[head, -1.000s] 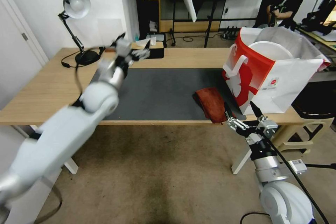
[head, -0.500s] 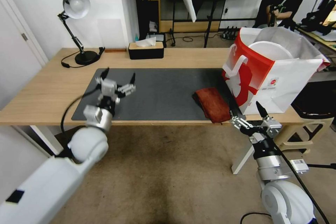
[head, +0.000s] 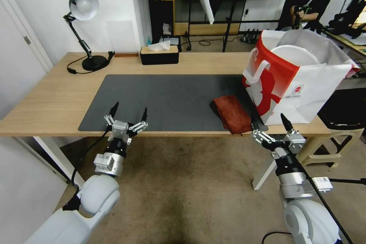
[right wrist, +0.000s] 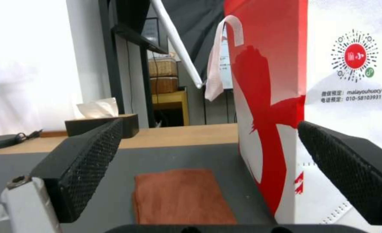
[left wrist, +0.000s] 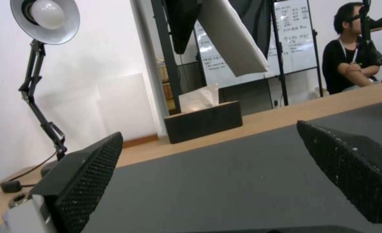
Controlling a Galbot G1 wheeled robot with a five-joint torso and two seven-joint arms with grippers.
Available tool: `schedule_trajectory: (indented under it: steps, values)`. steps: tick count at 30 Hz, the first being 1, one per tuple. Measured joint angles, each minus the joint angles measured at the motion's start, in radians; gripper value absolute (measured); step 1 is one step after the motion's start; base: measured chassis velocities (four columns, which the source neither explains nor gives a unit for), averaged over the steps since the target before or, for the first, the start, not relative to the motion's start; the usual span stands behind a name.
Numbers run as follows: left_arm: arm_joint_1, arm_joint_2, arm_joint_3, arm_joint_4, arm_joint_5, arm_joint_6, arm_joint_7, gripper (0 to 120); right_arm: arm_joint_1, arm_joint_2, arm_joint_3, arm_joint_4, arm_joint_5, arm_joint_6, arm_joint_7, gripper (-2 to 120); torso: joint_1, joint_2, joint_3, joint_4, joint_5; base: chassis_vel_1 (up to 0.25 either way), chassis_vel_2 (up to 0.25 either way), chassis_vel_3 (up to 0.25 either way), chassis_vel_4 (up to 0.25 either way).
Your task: Sweep shrimp from table into container with towel, then put container into takeout bag.
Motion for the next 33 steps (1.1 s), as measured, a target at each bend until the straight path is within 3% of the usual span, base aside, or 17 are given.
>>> schedule_trajectory:
  steps: [33]
  values:
    - [-0.009, 0.001, 0.004, 0.003, -0.005, 0.006, 0.000, 100, 0.000, 0.000, -0.001, 0.000, 0.000, 0.000, 0.001, 100, 0.000, 0.000, 0.000, 0.0000, 0.0000, 0.000, 0.000, 0.000, 0.000]
